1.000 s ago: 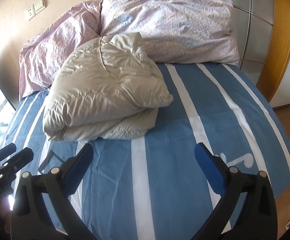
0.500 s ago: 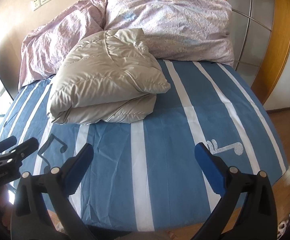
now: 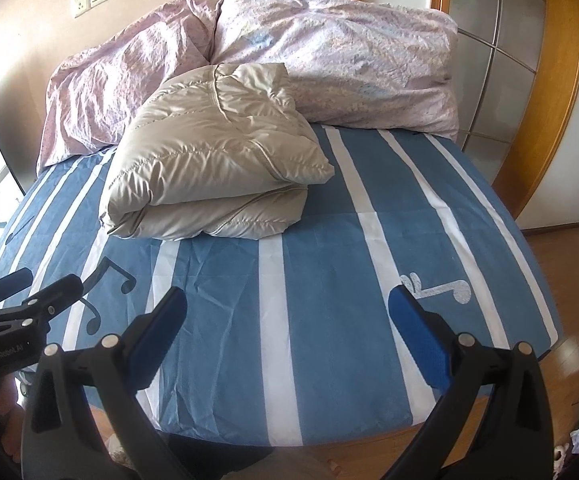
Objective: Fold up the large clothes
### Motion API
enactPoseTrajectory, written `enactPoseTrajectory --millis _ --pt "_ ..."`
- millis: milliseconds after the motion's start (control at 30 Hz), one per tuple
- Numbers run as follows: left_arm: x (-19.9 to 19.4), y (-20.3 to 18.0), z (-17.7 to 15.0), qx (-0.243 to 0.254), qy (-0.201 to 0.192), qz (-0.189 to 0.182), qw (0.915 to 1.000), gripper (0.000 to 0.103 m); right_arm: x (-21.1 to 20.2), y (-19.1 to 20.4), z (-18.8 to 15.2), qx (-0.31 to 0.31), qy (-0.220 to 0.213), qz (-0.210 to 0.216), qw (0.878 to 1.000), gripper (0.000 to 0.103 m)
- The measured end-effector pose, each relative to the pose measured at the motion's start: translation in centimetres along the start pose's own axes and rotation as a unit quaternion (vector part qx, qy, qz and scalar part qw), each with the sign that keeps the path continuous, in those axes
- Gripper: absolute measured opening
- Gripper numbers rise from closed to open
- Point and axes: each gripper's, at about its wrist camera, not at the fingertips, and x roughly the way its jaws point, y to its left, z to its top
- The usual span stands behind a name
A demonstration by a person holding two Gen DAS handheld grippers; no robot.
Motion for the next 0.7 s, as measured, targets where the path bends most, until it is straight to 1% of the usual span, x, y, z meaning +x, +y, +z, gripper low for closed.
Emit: enactPoseTrajectory --millis 700 --pt "0.06 -0.01 0.15 -0.001 0.002 0.005 1.0 0.102 0.26 -0.17 -0.13 -0.004 0.004 -0.006 1.0 0.101"
